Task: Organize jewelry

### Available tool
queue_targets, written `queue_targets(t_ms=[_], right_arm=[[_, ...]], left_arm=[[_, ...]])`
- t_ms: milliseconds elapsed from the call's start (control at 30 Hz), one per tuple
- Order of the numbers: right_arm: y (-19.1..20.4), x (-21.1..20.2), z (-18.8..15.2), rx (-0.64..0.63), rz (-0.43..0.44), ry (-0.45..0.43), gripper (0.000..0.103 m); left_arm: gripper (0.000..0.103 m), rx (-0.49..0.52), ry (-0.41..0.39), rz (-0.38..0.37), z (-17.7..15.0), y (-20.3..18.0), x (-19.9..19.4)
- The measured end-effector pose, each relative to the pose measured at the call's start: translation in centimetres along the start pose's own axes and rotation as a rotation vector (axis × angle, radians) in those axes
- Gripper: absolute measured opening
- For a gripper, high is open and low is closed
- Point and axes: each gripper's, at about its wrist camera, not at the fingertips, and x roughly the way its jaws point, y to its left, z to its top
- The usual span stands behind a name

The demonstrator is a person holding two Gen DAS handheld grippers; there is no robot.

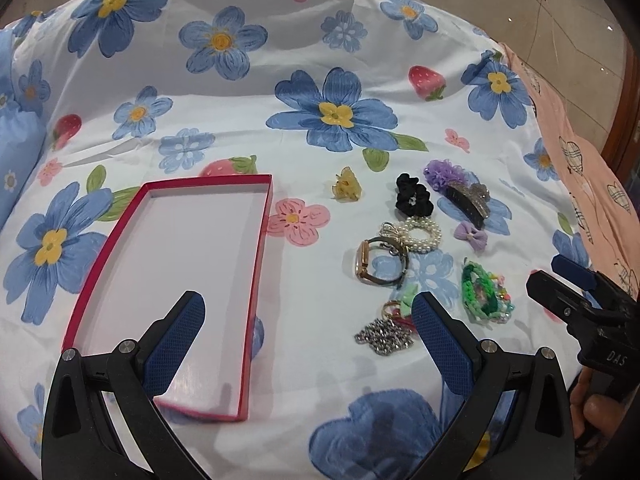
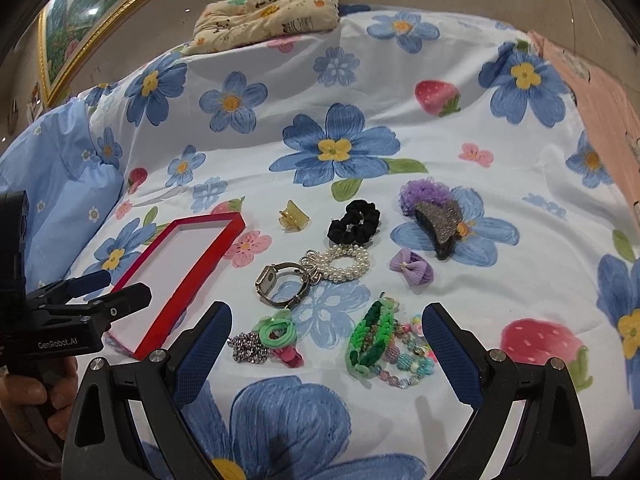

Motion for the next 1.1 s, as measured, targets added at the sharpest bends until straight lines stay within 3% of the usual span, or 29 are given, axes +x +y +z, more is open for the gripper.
queue_targets(t_ms=[200, 367, 433, 500, 700, 1033, 1100], right_arm=[[-1.3, 2.9, 1.4, 0.033, 0.031, 0.047, 0.095], [-2.4, 5.5, 3.5, 0.052, 0.035, 0.069, 0.080], [-2.9, 6.9, 4.4, 0.067, 0.037, 0.075, 0.065], [-3.4, 8.3, 5.3, 0.079, 0.040, 0.087, 0.058], [-4.8, 12.8, 7.4, 0.111, 0.043, 0.136, 0.042], [-6.6, 18.3, 7.7, 0.136, 0.024, 0.212, 0.040], [-6.8, 18.9, 7.8, 0.134, 0.023, 0.222, 0.040]], left_arm=[[0.103, 0.013, 0.024, -0.020, 2.6, 0.3, 2.5], [0.103, 0.028, 0.034, -0.044, 5.5, 0.2, 5.3], [0.103, 0.035, 0.042, -0.055, 6.8, -0.1, 6.5], [0.103, 0.036, 0.035, -0.075, 7.9, -0.3, 7.5], [0.096, -0.005, 0.084, -0.125, 10.2, -0.4, 12.1], [0.088, 0.004, 0.156, -0.132, 11.8, -1.9, 18.8], [0.077, 0.005, 0.184, -0.133, 11.8, -2.0, 20.2]])
